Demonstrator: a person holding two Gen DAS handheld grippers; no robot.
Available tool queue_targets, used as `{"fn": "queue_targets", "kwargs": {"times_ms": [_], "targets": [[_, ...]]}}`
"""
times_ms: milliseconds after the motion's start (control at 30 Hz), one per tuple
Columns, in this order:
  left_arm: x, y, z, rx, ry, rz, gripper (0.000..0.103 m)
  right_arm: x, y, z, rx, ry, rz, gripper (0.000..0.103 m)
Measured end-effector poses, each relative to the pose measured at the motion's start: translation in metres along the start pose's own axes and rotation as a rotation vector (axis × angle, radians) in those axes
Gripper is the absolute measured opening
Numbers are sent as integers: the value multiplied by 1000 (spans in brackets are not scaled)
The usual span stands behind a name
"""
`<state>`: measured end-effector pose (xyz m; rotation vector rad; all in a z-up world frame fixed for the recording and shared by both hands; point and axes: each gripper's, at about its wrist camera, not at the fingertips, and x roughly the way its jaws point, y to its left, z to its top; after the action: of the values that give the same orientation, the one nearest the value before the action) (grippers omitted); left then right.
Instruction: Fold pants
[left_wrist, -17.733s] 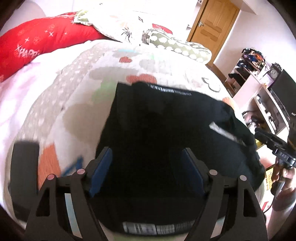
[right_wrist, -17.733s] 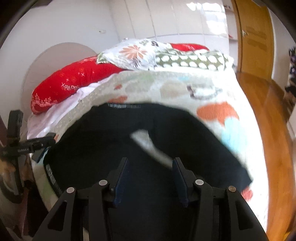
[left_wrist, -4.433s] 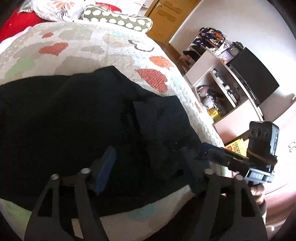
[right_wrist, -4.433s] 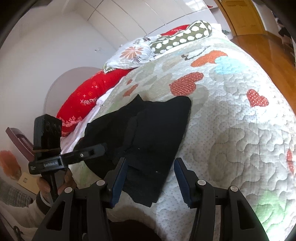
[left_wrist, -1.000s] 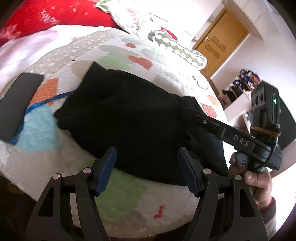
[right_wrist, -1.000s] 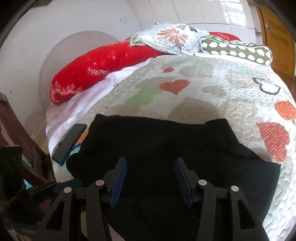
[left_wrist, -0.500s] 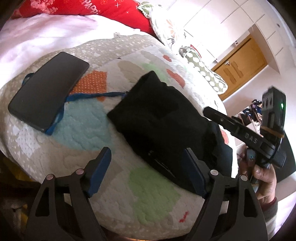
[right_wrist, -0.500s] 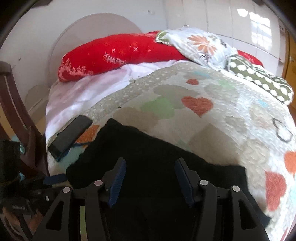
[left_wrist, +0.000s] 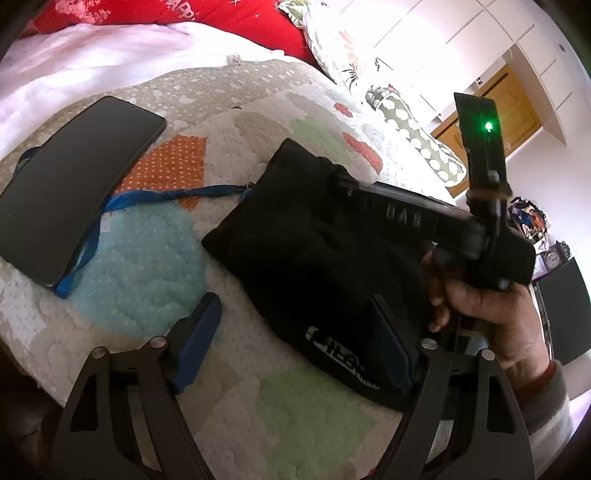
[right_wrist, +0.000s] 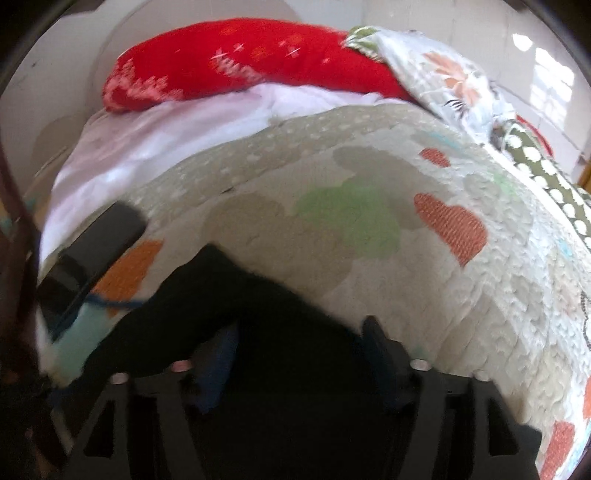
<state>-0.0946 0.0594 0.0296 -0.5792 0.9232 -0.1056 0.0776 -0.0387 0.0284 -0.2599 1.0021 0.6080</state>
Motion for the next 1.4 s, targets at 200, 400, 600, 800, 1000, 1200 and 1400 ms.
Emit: {"fn": "queue_targets", "kwargs": {"times_ms": [200,400,600,800,1000,1200,1400], "targets": [[3,-1,3,-9,-6,3,84,-22,-21,4,118,-24,109,76],[8,-3,6,-31,-26,5,89,-24,-3,13,60,-23,182,76],[10,-5,5,3,-62,10,50,9,13,6,45,19,256,59],[-6,-31,2,120,-105,-41,17,-21,9,9,45,-18,281,42],[-37,-97,-18,413,-248,-51,16,-105,-51,-9,244,-135,265,54],[-24,-168,-67,732,-279,6,16,-151,-105,-48,542,-82,443,84],[-2,-203,-101,877,-230,8,16,-176,-93,-52,464,-57,357,84]]}}
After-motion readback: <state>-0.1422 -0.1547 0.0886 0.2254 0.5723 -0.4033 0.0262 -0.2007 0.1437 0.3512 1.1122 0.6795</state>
